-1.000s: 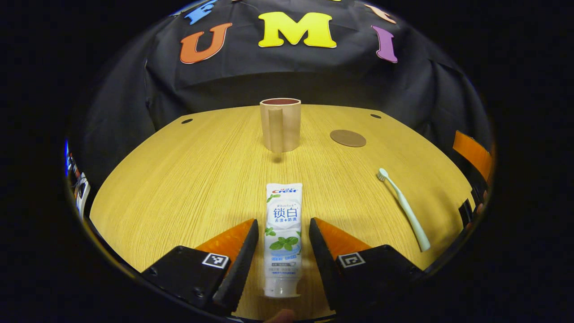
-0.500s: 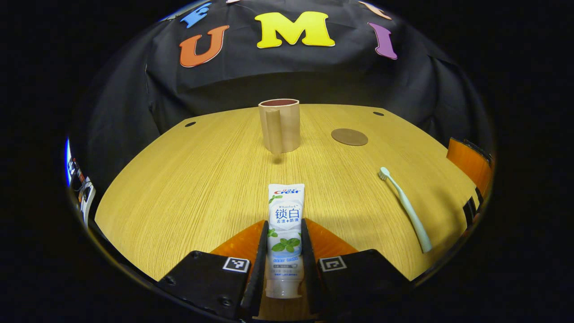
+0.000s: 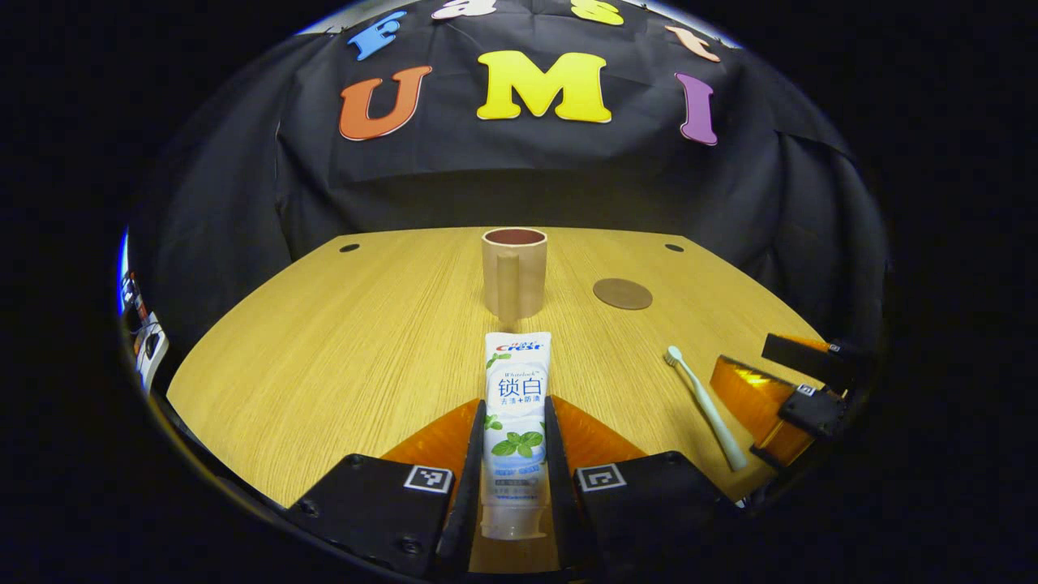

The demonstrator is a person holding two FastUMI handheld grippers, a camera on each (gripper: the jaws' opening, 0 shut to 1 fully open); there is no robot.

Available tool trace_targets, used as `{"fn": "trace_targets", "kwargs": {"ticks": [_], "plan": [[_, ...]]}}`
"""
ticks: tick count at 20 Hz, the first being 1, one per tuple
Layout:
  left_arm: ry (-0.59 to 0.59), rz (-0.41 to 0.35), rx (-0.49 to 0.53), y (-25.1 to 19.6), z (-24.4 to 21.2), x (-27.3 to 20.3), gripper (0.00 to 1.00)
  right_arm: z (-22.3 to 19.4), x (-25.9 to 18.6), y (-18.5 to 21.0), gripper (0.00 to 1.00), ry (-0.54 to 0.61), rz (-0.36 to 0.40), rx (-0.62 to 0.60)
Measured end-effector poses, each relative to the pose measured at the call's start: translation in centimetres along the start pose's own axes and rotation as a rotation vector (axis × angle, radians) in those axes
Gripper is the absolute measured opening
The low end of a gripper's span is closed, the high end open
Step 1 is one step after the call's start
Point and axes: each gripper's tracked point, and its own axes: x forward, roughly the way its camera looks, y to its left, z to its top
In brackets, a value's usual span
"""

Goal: Put the toothbrush and toothpaste on the desktop into the cup, then pick up the cup and place it on the coaster on the desktop.

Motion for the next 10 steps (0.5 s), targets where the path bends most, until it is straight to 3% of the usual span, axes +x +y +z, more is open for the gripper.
{"fn": "trace_targets", "kwargs": {"ticks": [2, 7, 10], "plan": [[-0.043, 0.007, -0.011, 0.7, 1.5, -0.5, 0.37, -0.4, 0.8, 0.4, 0.95, 0.019, -0.023, -0.025], [-0.146, 0.029, -0.032, 2.4, 5.0, -1.2, 0.46, -1.6, 2.4, 1.2, 0.95, 0.072, -0.054, -0.004], [-0.177, 0.008, -0.038, 2.3, 6.3, -1.2, 0.41, -2.1, 3.0, 1.2, 0.94, 0.117, -0.084, 0.022]]}}
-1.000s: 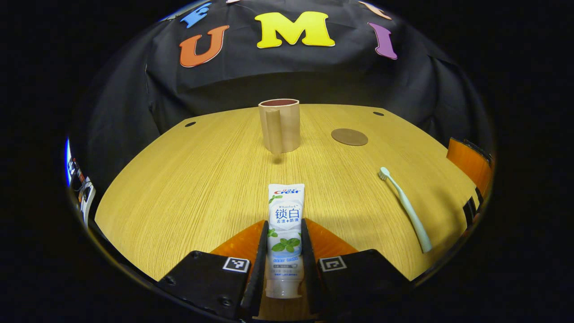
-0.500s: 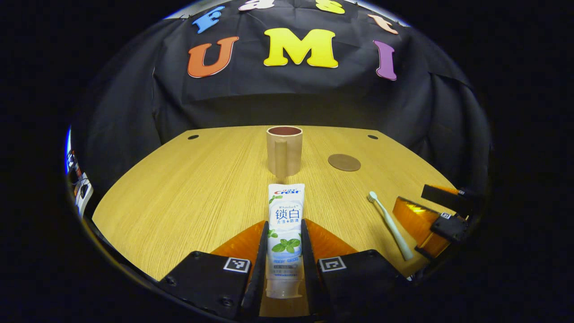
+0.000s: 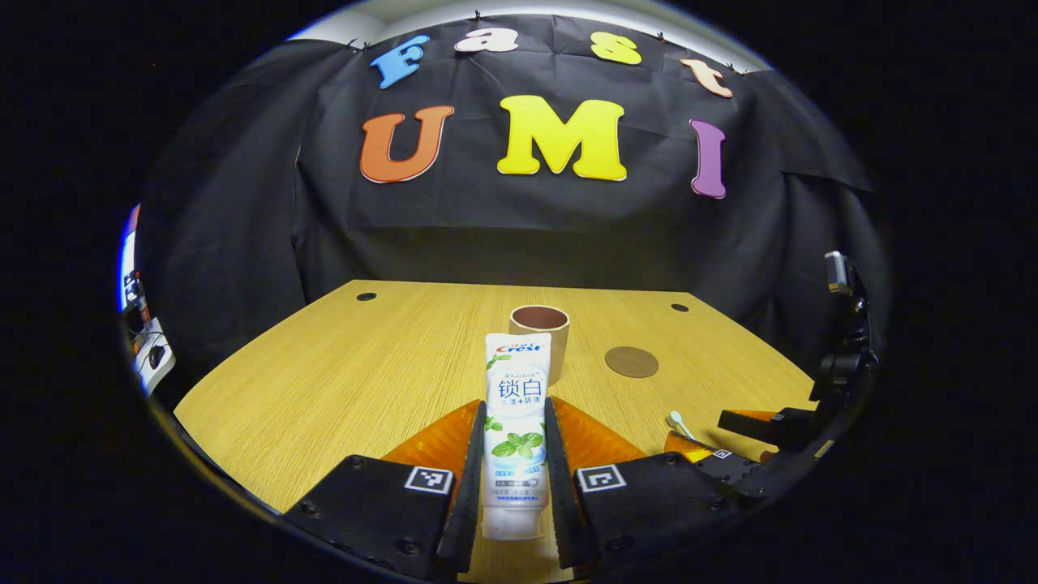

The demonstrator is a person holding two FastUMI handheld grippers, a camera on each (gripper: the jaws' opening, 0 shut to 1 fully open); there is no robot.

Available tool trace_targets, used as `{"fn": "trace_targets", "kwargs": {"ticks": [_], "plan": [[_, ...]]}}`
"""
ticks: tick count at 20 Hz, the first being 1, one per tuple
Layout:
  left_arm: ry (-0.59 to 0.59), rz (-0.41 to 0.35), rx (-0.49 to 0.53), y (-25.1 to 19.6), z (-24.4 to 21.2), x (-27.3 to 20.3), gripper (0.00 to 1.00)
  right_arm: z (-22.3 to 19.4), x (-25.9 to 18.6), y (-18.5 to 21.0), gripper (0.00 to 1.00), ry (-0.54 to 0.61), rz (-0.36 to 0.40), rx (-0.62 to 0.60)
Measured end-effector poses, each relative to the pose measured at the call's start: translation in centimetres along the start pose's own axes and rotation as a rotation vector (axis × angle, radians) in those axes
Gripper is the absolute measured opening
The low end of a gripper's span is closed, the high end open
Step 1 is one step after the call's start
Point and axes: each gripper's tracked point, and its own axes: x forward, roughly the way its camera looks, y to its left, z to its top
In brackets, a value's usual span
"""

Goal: Put the toothbrush and toothpaste on the desktop into the cup, then pick up the cup and place it on the coaster on the desktop.

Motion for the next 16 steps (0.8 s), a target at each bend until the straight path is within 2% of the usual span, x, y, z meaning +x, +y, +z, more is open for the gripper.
{"fn": "trace_targets", "kwargs": {"ticks": [2, 3, 4, 5, 6, 7, 8, 9, 11, 16], "plan": [[-0.013, -0.015, 0.005, -0.1, 0.4, 0.1, 0.41, -0.5, 0.6, -0.5, 0.84, 0.049, -0.039, 0.008], [-0.017, -0.023, 0.005, -0.1, 0.5, 0.2, 0.41, -0.8, 0.9, -0.2, 0.76, 0.074, -0.045, 0.012], [-0.020, -0.030, 0.005, -0.1, 0.6, 0.3, 0.41, -1.2, 1.2, 0.0, 0.73, 0.098, -0.046, 0.019], [-0.022, -0.035, 0.003, 0.0, 0.6, 0.4, 0.41, -1.7, 1.3, 0.2, 0.64, 0.123, -0.039, 0.029], [-0.024, -0.037, -0.002, 0.2, 0.7, 0.6, 0.41, -1.6, 1.3, 0.5, 0.61, 0.133, -0.021, 0.051], [-0.025, -0.039, -0.008, 0.4, 0.8, 0.8, 0.41, -1.8, 1.4, 1.1, 0.45, 0.153, 0.009, 0.066], [-0.025, -0.038, -0.017, 0.6, 0.9, 1.0, 0.41, -1.7, 1.4, 1.5, 0.38, 0.167, 0.032, 0.084], [-0.024, -0.039, -0.026, 0.7, 1.0, 1.1, 0.41, -1.5, 1.5, 1.4, 0.10, 0.172, 0.038, 0.090], [-0.031, -0.038, -0.051, 1.0, 1.4, 1.3, 0.41, -1.8, 1.8, 1.2, 0.01, 0.174, 0.043, 0.086], [-0.064, -0.026, -0.059, 1.2, 3.2, 2.1, 0.41, -1.0, 1.2, 1.5, 0.00, 0.147, 0.092, 0.082]]}}
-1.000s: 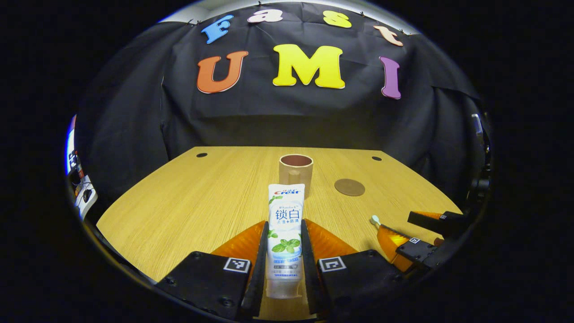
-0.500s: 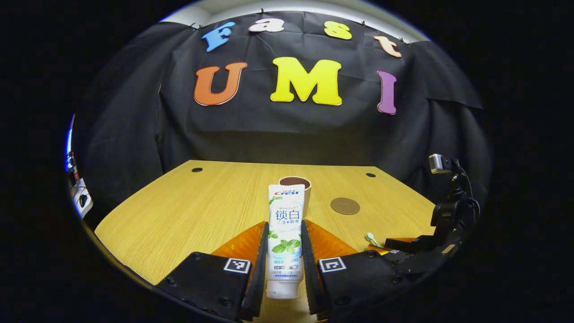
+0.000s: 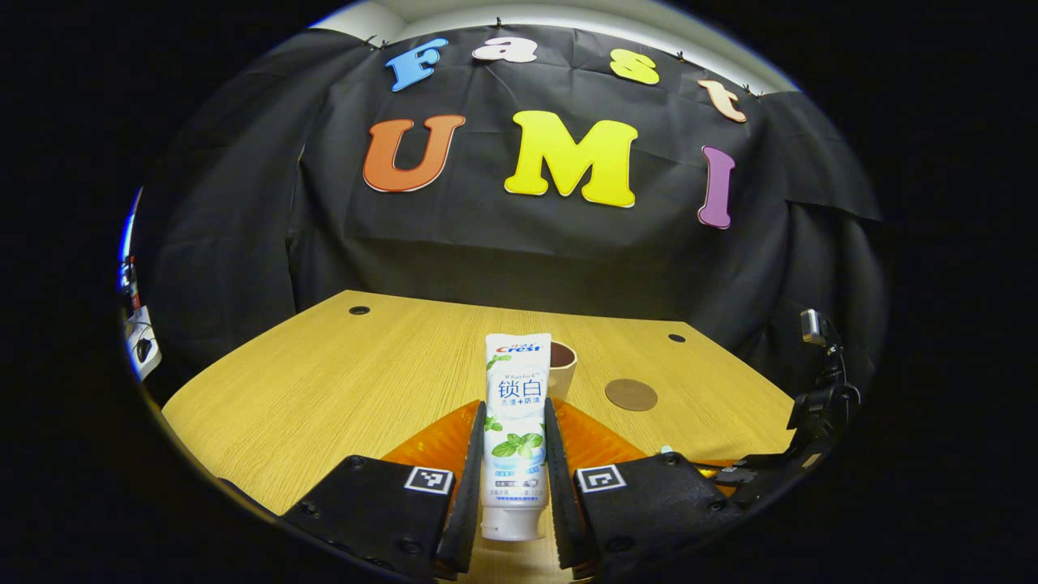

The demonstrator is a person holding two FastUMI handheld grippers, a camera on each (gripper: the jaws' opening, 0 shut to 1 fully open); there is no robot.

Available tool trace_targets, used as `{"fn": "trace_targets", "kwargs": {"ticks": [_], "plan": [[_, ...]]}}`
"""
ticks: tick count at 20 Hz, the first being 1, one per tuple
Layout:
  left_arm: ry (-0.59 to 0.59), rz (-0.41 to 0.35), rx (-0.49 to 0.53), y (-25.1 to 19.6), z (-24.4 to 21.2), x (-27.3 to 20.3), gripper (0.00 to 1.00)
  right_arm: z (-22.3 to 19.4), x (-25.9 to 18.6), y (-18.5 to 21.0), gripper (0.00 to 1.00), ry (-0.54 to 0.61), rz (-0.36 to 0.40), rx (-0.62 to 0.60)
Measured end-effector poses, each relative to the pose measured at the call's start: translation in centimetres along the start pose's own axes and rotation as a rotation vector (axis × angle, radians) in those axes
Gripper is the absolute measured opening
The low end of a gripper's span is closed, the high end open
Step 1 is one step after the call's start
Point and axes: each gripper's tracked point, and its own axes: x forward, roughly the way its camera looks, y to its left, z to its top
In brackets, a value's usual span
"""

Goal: Put the toothbrush and toothpaste on the desktop into the cup, then pick up the cup and place it on the coaster on the desktop.

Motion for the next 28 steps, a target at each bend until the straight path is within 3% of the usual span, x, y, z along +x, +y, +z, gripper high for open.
{"fn": "trace_targets", "kwargs": {"ticks": [7, 11, 14, 24, 25, 27, 28], "plan": [[-0.052, -0.012, 0.007, -1.3, 2.9, 2.5, 0.41, 2.4, -1.8, -0.3, 0.00, -0.071, 0.066, 0.057], [-0.115, -0.018, 0.019, -2.3, 5.7, 5.0, 0.41, 4.0, -3.5, 0.1, 0.00, -0.113, 0.171, 0.120], [-0.154, -0.014, 0.008, -2.7, 7.3, 7.1, 0.41, 5.8, -4.6, -0.2, 0.00, -0.170, 0.205, 0.124], [-0.196, -0.031, 0.038, -4.2, 9.4, 12.3, 0.42, 8.9, -6.2, -3.5, 0.00, -0.269, 0.203, 0.166], [-0.200, -0.024, 0.042, -4.1, 9.3, 12.5, 0.38, 8.9, -6.1, -3.6, 0.00, -0.270, 0.203, 0.169], [-0.201, -0.023, 0.036, -4.0, 9.4, 12.8, 0.47, 8.9, -5.8, -3.8, 0.00, -0.268, 0.200, 0.170], [-0.196, -0.024, 0.032, -4.0, 9.3, 13.0, 0.42, 9.0, -5.7, -3.9, 0.00, -0.268, 0.199, 0.170]]}}
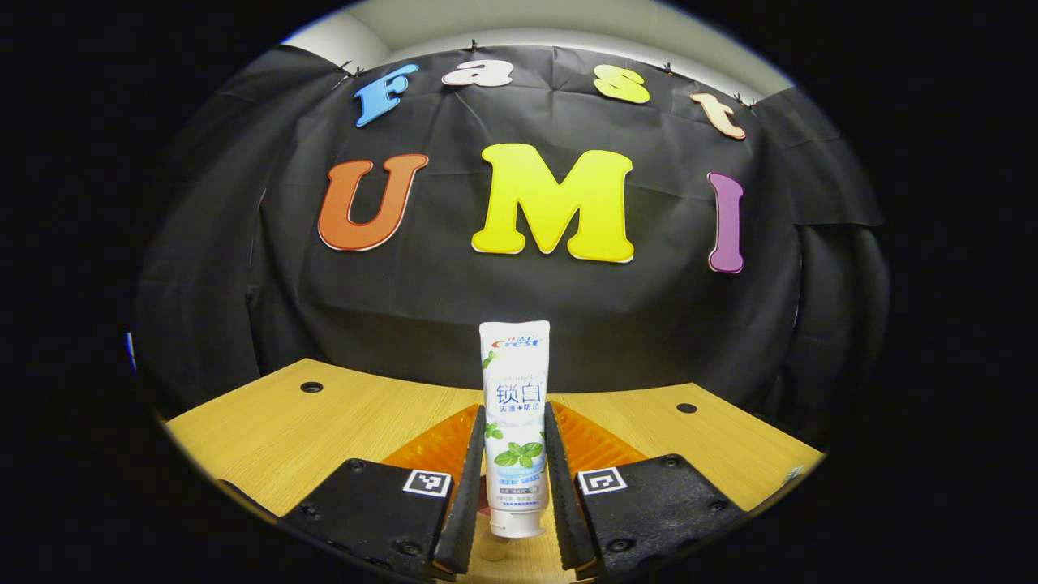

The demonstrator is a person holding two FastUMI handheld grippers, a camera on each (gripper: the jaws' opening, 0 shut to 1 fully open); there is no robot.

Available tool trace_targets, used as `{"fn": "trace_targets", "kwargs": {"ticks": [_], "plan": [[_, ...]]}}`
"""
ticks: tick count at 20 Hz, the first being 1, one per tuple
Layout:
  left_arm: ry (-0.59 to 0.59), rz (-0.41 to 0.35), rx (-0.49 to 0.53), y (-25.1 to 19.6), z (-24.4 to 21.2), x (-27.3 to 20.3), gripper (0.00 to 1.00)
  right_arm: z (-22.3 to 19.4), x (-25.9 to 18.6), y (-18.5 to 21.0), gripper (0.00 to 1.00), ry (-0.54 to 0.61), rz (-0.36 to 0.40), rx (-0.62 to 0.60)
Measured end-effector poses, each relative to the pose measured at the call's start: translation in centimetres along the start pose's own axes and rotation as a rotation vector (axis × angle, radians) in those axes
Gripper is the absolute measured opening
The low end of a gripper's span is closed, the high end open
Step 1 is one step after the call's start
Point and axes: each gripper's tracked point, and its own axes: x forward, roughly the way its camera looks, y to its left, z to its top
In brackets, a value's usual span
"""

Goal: Put the toothbrush and toothpaste on the desktop into the cup, then pick up the cup and place it on the coaster on the desktop.

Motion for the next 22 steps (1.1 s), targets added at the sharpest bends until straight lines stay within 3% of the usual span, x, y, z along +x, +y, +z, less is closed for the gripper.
{"fn": "trace_targets", "kwargs": {"ticks": [8, 9, 10, 22], "plan": [[0.006, 0.005, -0.011, 0.8, -0.2, 0.7, 0.43, -0.4, 0.7, 0.4, 0.00, 0.010, 0.005, -0.001], [0.008, 0.005, -0.012, 0.8, -0.3, 0.7, 0.48, -0.5, 0.8, 0.5, 0.00, 0.011, 0.006, -0.002], [0.010, 0.004, -0.014, 0.9, -0.3, 0.9, 0.43, -0.5, 0.9, 0.5, 0.00, 0.012, 0.006, -0.003], [0.039, 0.002, -0.018, 0.8, -1.4, 1.4, 0.46, -1.0, 1.7, 0.9, 0.00, 0.029, 0.019, -0.005]]}}
